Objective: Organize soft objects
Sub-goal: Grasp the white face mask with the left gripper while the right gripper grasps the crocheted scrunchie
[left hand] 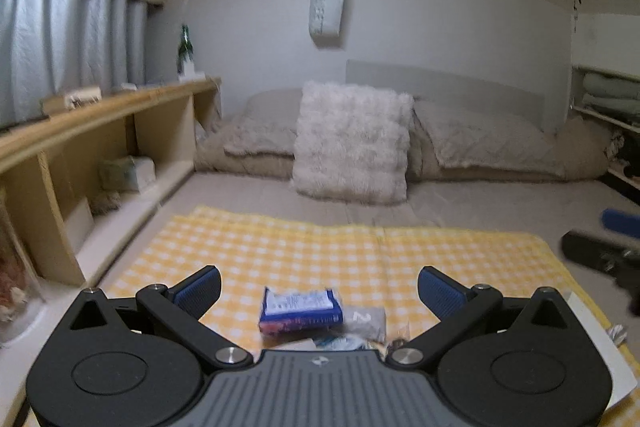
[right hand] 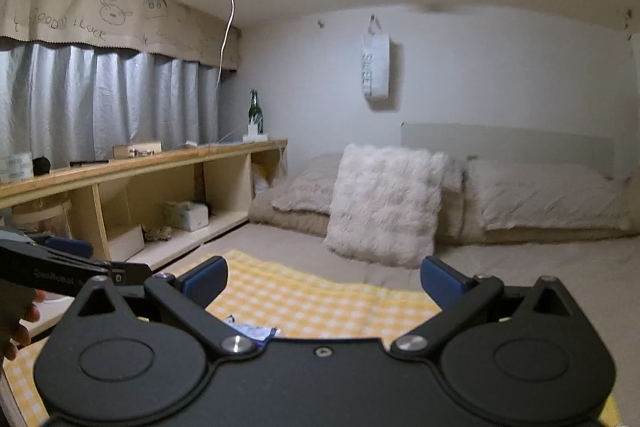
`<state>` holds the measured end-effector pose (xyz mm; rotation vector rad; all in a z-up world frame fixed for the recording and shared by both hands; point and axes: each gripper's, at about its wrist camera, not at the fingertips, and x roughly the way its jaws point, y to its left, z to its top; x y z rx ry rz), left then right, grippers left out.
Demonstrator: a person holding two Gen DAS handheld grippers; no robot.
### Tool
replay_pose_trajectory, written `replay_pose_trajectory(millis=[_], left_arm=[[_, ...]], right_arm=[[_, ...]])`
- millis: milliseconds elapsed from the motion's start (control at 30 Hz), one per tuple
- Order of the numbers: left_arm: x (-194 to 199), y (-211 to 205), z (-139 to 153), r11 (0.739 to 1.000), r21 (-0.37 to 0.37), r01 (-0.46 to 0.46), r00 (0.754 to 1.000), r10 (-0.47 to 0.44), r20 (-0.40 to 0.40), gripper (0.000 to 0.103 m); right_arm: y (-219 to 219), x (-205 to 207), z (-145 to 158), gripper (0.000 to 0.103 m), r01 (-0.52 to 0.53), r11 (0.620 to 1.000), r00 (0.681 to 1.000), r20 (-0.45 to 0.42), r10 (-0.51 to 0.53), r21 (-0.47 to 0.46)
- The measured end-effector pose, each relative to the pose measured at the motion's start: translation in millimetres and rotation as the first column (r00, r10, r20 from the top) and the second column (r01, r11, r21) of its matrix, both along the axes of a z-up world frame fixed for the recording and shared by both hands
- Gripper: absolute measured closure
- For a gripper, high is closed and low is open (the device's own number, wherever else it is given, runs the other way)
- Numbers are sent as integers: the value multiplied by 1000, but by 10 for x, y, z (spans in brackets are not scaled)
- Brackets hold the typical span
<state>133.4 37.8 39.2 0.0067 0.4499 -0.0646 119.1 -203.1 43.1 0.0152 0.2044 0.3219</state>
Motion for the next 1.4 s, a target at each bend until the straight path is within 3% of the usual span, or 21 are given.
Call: replay_pose_trajectory(millis=[167, 233, 433, 567, 867, 1167, 1267, 1400], left_arm=[[302, 230, -233, 991, -128, 32, 993, -47, -113, 2], [436, 326, -341, 984, -176, 21, 985, -50, -163, 8], [836, 527, -790, 962, -270, -38, 929, -66, -364, 20], [1020, 521, -1028, 964, -260, -57, 897, -65, -437, 20], [1275, 408, -1376, 976, -205, -74, 842, -49, -537, 21], [1372, 353, -1496, 990, -132, -53, 839, -28, -543, 21], [1382, 329, -1537, 995, -100, -27, 835, -33, -550, 28], [1374, 311, -1582, 999, -53, 0, 835, -29, -550, 45]], right_arm=[[147, 450, -348, 0, -128, 992, 980, -150, 130, 21], [237, 562, -473, 0, -178, 984, 967, -185, 177, 10], [519, 896, -937, 0, -307, 952, 899, -332, 285, -15], [682, 1043, -1203, 0, -370, 929, 843, -425, 329, -14], [1007, 1221, -1549, 8, -491, 871, 745, -520, 418, -4], [1255, 1426, -1802, 15, -535, 844, 668, -587, 458, 49], [1314, 1465, -1894, 19, -545, 836, 642, -612, 461, 59], [1320, 1469, -1961, 37, -558, 825, 592, -656, 468, 86]])
